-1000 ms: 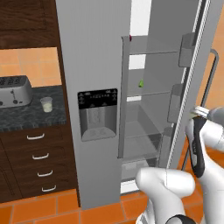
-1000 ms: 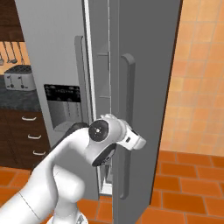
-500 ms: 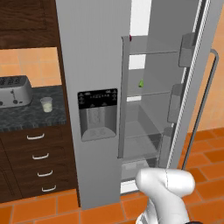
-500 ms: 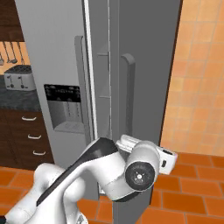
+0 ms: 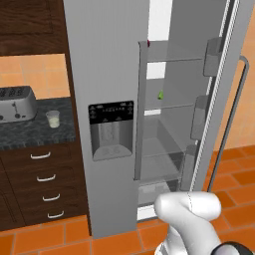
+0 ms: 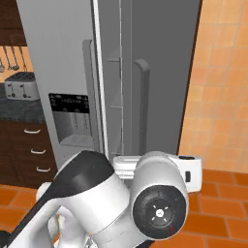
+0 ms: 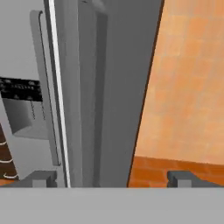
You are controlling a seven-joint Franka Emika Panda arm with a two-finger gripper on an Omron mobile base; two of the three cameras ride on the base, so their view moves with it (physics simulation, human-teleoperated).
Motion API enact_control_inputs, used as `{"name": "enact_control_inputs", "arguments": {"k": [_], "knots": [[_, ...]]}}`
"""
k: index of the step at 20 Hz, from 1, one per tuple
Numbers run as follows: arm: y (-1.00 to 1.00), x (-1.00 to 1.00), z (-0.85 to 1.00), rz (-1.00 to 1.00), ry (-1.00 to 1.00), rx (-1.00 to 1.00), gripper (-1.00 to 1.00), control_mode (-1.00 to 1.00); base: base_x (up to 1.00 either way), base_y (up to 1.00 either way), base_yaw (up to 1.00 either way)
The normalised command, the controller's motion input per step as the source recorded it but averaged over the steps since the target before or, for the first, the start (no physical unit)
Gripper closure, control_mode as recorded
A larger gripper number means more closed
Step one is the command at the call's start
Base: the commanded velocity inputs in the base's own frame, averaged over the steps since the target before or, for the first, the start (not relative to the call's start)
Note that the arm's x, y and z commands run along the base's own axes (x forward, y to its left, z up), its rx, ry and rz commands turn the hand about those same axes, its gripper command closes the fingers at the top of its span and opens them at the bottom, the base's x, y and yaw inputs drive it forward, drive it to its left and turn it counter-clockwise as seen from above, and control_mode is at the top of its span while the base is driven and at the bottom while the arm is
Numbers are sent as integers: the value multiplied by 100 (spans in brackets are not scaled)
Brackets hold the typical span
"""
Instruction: Grab a lemon wedge from the fridge and one ice cube from the ice bowl, and put them in the glass of lemonade.
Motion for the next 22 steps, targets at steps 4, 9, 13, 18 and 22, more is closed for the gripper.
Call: {"name": "enact_control_inputs", "arguments": {"k": [4,9,13,18,22], "knots": [[100,-38,12,0,16,-64,-100,-100,0,0,0],[100,32,0,-2,12,-51,-100,-100,0,0,0],[100,81,0,-14,0,-18,-100,-100,0,0,0],[96,48,0,-14,-2,-2,-100,-100,0,0,0],[80,53,0,-9,12,-15,-100,-100,0,0,0]]}}
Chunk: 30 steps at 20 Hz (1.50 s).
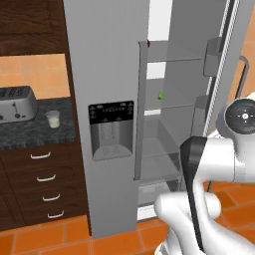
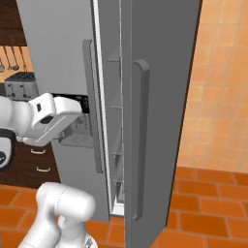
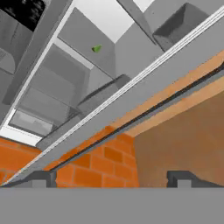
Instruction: Grab a lemon wedge from the fridge and one ice cube from the ice bowl, and put them in the glass of lemonade.
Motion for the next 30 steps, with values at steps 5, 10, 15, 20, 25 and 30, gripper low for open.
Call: {"name": "enact_control_inputs", "arguments": {"k": [5,10,15,20,25,30], "knots": [[59,85,-1,0,37,-28,-100,-100,0,0,0],[10,98,-23,0,30,-25,-100,-100,0,0,0],[-5,92,-36,0,16,-24,-100,-100,0,0,0],[-19,41,-14,-3,3,-7,-100,-100,0,0,0],[-35,28,-1,-10,3,-4,-100,-100,0,0,0],[-92,0,-16,-14,2,0,-100,-100,0,0,0]]}}
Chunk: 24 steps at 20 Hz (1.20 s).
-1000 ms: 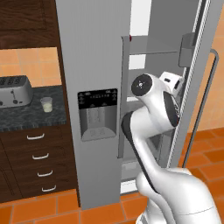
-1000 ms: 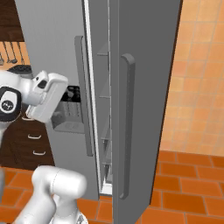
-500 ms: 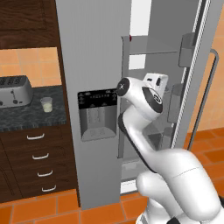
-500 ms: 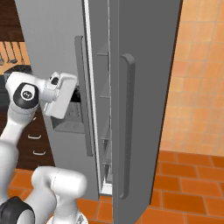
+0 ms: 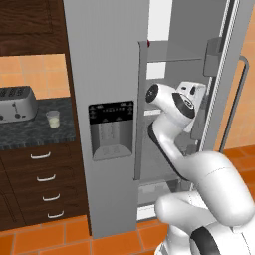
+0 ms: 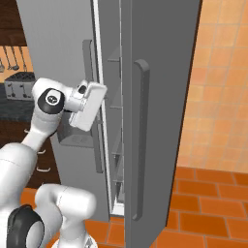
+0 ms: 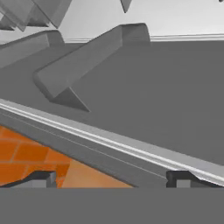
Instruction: Grab a lemon wedge from the fridge and one ice cube from the ice bowl, and put them in the glass of lemonade.
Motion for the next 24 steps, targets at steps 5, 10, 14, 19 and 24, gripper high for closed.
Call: {"name": "enact_control_inputs", "arguments": {"k": [5,10,14,19,24], "knots": [[-100,0,-21,-13,3,0,-100,-100,0,0,0],[-100,1,-27,-8,9,0,-100,-100,0,0,0],[-100,5,-23,-5,6,0,-100,-100,0,0,0],[-100,2,-24,-7,5,0,-100,-100,0,0,0],[-100,20,-19,-4,8,0,-100,-100,0,0,0]]}}
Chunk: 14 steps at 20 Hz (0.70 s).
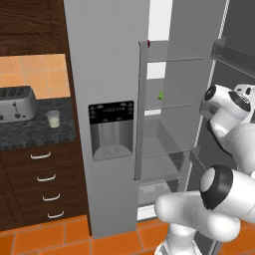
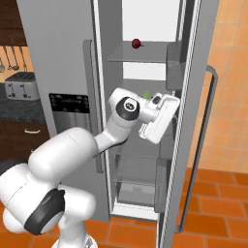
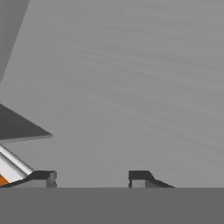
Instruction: Grab a lemon wedge from the fridge and one ice cube from the ice bowl, and put them in the glass of lemonade.
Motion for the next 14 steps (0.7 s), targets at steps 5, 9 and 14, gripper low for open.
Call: {"name": "enact_control_inputs", "arguments": {"k": [5,9,14], "knots": [[-72,9,-1,-1,3,1,-100,-100,0,0,0],[30,-48,0,5,-10,14,-100,-100,0,0,0],[85,-34,15,9,-14,2,-100,-100,0,0,0]]}}
